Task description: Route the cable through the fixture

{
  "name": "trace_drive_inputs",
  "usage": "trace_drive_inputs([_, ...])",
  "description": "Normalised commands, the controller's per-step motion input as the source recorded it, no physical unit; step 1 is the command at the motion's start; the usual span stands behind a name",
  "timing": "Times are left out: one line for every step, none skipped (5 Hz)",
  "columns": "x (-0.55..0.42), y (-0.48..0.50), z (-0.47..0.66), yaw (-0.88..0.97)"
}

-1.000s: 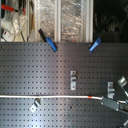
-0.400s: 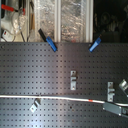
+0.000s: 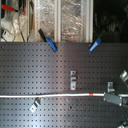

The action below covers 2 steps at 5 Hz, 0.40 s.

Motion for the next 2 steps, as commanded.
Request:
trace_drive_inputs([-0.001, -0.020, 0.00, 0.00])
trace_drive_inputs([-0.450, -0.162, 0.12, 0.00])
